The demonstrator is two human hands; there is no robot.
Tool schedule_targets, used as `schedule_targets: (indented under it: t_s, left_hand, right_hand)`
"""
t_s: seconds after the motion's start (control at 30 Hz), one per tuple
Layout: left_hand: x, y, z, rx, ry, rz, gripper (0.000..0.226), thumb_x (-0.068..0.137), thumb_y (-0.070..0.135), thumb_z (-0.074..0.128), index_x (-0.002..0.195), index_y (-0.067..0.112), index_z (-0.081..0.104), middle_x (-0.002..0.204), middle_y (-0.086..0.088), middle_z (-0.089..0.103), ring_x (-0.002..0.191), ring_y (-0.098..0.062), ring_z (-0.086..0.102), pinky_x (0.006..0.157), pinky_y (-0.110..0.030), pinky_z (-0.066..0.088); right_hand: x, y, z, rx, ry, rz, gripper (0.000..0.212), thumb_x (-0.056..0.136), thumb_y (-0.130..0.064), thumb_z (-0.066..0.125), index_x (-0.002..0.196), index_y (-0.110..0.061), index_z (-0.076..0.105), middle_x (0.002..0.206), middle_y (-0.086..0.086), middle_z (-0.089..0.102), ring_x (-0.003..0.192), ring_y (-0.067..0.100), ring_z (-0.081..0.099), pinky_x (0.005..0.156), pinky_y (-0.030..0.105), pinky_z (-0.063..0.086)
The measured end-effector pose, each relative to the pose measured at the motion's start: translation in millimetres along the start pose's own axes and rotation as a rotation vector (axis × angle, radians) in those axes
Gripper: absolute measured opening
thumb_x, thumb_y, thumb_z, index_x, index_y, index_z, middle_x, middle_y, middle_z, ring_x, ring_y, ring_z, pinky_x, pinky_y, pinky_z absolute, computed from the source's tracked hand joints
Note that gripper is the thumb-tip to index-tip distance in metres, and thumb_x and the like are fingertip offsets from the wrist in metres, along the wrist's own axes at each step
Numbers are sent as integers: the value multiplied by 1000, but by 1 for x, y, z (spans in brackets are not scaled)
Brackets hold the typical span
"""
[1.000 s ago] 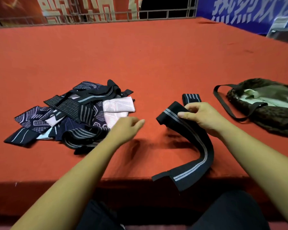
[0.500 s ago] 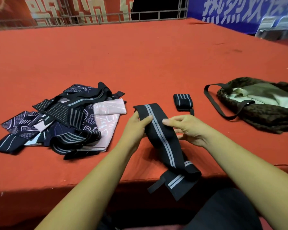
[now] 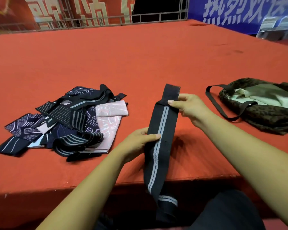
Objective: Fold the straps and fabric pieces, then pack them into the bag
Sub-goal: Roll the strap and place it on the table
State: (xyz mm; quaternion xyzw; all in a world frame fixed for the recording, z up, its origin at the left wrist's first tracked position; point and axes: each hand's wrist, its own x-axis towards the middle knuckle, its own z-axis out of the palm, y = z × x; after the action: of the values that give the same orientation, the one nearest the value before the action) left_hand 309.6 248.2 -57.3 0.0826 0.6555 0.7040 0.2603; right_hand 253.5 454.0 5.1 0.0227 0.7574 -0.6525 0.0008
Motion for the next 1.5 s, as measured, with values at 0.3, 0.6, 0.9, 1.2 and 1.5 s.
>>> schedule_targets:
  t_s: [0.3,0.6,0.9,1.2,1.5]
  left_hand:
    - [12,-20,16,-25,79,-66,28,103,33,47,124,22,63,113,-3,73,97,-16,66,75,-31,46]
    - [18,-5,14,-689,180,-111,33,103,19,40,117,-1,64,98,-19,72,81,-28,72,70,-36,61]
    - [22,-4,10,-734,161,-117,52,105,36,33,122,-3,62,109,-24,69,87,-31,70,77,-40,61]
    - [27,-13,17,-311,312,61,29,103,10,46,128,2,58,120,-19,68,95,-25,68,82,-35,59]
    - [19,-10,28,-135,139,133,25,100,12,55,124,11,60,113,-10,71,98,-20,68,83,-31,54]
  right_hand:
    - [-7,-28,1,-185,99,-365,10,86,-11,72,94,-6,74,75,-8,72,56,-6,54,58,17,42]
    - [-48,26,16,-451,-56,-602,27,83,0,71,101,-20,77,109,-8,72,104,4,64,92,21,47]
    - [-60,78,21,-713,-106,-690,39,81,-1,62,115,-15,74,130,3,64,112,27,59,100,39,47]
    - [-63,71,19,-564,-116,-433,44,84,-6,47,120,-17,70,139,1,56,129,19,49,113,35,34]
    - [-29,23,3,-92,-104,-11,17,80,-6,78,92,-11,67,85,5,70,76,13,67,65,26,52]
